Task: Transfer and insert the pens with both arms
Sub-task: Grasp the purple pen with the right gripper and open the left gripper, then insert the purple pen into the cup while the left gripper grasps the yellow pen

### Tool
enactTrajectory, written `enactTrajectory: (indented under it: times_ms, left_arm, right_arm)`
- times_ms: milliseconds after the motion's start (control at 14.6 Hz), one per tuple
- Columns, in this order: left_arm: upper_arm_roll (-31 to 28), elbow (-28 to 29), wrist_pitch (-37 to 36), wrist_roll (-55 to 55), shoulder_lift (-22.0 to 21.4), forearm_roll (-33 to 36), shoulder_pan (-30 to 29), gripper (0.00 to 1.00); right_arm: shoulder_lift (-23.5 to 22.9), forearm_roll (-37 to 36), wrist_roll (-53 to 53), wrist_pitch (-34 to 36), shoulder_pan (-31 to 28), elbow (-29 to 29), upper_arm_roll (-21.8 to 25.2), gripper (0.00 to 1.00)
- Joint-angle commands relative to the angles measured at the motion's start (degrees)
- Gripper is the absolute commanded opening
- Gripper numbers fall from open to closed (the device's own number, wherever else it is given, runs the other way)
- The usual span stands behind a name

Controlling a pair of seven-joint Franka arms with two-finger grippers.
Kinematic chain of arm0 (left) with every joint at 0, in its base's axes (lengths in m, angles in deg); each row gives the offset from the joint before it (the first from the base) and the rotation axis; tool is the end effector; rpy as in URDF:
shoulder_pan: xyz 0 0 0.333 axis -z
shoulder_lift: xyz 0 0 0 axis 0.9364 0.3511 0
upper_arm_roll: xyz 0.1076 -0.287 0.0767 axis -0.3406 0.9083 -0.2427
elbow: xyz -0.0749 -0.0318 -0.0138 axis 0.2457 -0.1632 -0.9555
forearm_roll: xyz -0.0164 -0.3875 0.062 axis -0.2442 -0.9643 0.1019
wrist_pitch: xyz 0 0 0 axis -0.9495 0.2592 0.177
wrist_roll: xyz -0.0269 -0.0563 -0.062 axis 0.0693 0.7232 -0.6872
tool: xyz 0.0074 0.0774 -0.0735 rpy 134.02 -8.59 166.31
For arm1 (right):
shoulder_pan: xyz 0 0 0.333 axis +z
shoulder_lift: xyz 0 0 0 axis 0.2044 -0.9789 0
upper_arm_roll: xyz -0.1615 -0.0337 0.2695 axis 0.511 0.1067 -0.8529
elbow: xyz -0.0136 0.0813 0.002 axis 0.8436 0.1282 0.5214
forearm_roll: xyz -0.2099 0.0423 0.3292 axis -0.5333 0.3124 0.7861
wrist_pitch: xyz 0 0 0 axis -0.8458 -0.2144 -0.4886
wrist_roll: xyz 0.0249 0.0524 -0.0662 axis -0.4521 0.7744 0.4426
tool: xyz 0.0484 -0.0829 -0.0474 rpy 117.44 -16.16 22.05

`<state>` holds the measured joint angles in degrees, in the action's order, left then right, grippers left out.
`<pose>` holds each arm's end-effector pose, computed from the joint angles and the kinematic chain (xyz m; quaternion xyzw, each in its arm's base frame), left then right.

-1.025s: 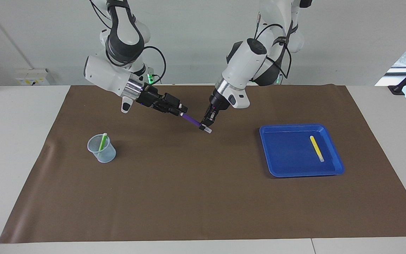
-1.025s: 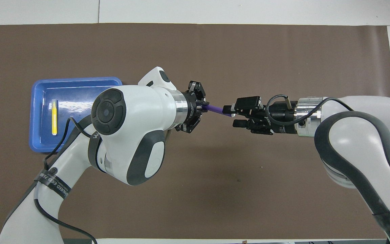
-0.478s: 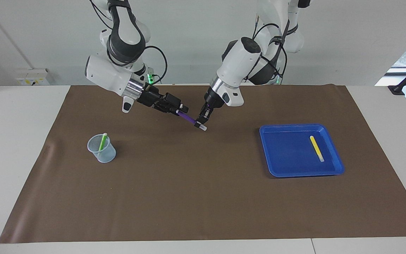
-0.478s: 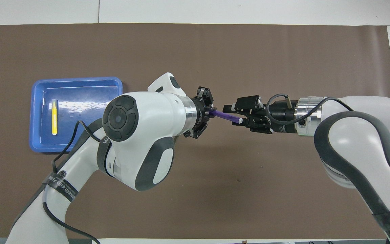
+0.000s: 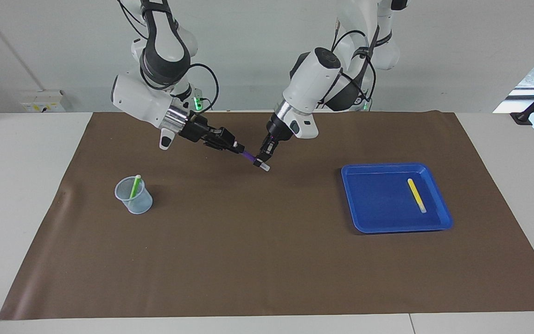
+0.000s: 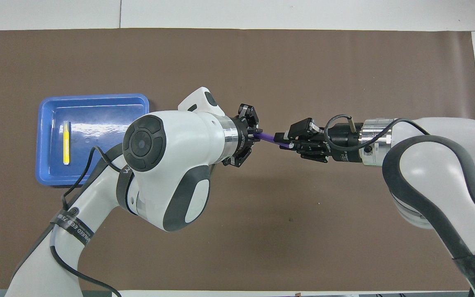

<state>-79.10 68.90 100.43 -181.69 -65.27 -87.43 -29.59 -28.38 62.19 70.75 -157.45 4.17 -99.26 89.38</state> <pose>0.4890 -0.4237 0.4808 0.8003 0.5387 -0.0757 0.2521 0.5188 0.1666 0.4469 -0.8527 0.2254 0.0538 0.4683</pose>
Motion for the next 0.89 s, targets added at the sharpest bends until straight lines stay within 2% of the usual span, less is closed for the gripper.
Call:
enactTrajectory:
  times_ms: [0, 68, 205, 273, 410, 615, 820]
  left_arm:
    - [-0.34, 0.96, 0.19, 0.5, -0.23, -0.78, 1.01, 0.0]
    - [-0.43, 0.96, 0.1, 0.94, -0.23, -0.69, 0.92, 0.0]
    - [-0.6, 0.96, -0.25, 3.21, -0.14, 0.01, 0.66, 1.0]
    - [-0.6, 1.05, -0.43, 5.4, -0.22, 0.02, 0.14, 1.0]
    - [-0.87, 1.75, -0.78, 11.89, -0.4, 0.1, -1.7, 1.0]
    - [-0.87, 3.86, -2.36, 26.98, -1.1, 0.19, -6.7, 1.0]
    - [-0.87, 8.68, -2.19, 45.78, -2.77, 0.19, -12.06, 1.0]
  right_arm:
    - [0.43, 2.22, 1.24, 0.16, -0.49, 0.22, -0.31, 0.0]
    - [0.43, 2.22, 1.24, 0.6, -0.49, 0.39, -0.22, 0.0]
    - [0.17, 1.61, 1.24, 1.65, -1.11, 1.36, -0.22, 0.0]
    - [-0.53, 0.82, 1.24, 3.23, -1.54, 2.49, 0.04, 0.0]
    - [-2.29, -7.66, 1.41, 9.45, -4.61, 7.31, 0.04, 0.0]
    - [-7.38, -23.23, 1.76, 24.55, -11.11, 20.83, 0.04, 0.0]
    - [-10.64, -36.94, 8.93, 32.93, -14.46, 30.69, 0.04, 0.0]
